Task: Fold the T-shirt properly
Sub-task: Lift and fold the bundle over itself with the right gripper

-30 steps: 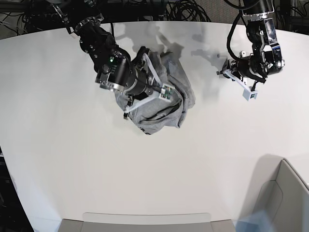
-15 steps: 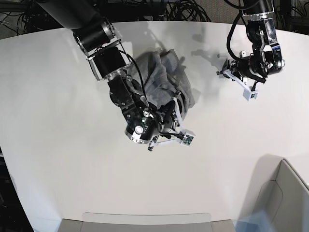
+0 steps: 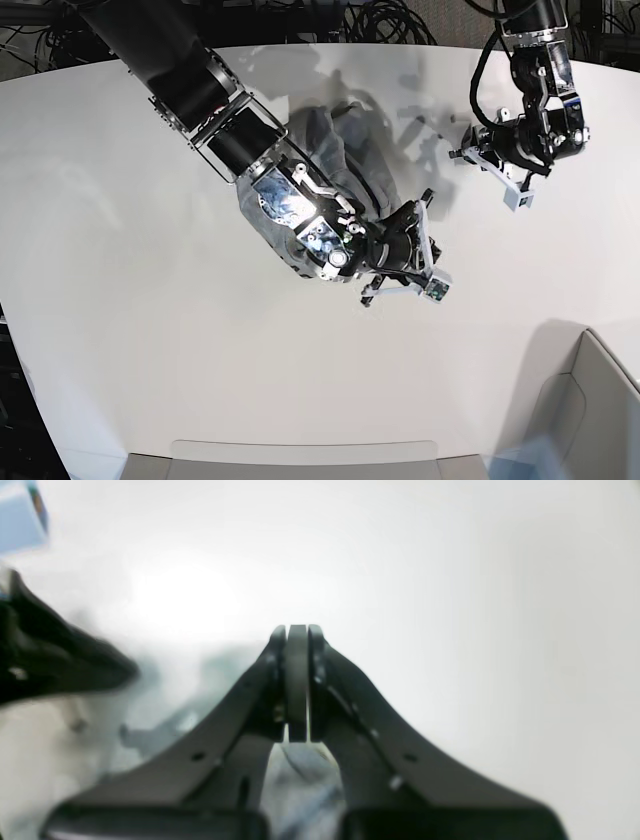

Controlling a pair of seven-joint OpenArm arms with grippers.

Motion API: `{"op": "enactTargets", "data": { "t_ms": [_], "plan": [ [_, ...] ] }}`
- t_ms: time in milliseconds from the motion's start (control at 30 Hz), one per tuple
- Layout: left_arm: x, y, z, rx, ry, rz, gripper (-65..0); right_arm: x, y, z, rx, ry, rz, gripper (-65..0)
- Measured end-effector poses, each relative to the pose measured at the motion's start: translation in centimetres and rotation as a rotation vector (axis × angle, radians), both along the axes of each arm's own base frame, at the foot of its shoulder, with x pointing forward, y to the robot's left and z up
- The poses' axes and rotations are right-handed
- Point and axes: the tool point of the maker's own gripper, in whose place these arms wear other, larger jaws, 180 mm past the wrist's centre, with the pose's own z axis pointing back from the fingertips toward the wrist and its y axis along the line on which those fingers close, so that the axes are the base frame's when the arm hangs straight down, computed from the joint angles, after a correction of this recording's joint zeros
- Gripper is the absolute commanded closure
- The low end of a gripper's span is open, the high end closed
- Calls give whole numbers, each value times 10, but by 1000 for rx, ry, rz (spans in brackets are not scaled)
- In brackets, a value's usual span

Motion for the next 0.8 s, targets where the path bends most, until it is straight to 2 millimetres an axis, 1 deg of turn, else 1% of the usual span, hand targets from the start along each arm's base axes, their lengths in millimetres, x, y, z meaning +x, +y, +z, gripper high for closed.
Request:
{"op": "enactTargets", "data": {
  "t_ms": [67,133,167,233,267,300,367,400,467,533,567,600,633,700,733,800],
  "plan": [
    [1,0,0,-1,-4,1,0,-5,-11,4,-14,12,-65,0],
    [1,0,0,0,-5,1,0,-9,-29,11,-23,17,-139,0],
    [1,1,0,1,-4,1,0,-10,-41,14,-32,12,-168,0],
    [0,1,0,2,-2,1,0,-16,-74,10,-111,24,-227,0],
    [1,0,0,1,-3,1,0,-22,-83,9,-139,28,-229,0],
    [1,0,0,0,-3,1,0,-29,-88,8,-154,36,-226,0],
    [2,1,1,2,-5,2,0,-41,-85,5,-134,78,-217,0],
    [1,1,0,1,-4,1,0,-43,-88,3,-126,101,-230,0],
    [2,1,1,1,-5,2,0,-32,-103,-4,-120,140,-306,0],
    [1,0,0,1,-4,1,0,-19,-126,-15,-157,158,-376,0],
    [2,1,1,1,-5,1,0,-16,-137,-23,-183,169,-402,0],
    [2,1,1,2,-5,1,0,-15,-143,-29,-205,182,-419,0],
    [2,0,1,1,-5,1,0,-16,-144,-34,-213,197,-420,0],
    [2,1,1,1,-5,1,0,-19,-136,-39,-209,225,-405,0],
    [2,1,0,4,-4,2,0,-18,-129,-41,-199,239,-395,0],
    [1,1,0,1,-3,1,0,-7,-121,-46,-190,241,-403,0]
  ]
}}
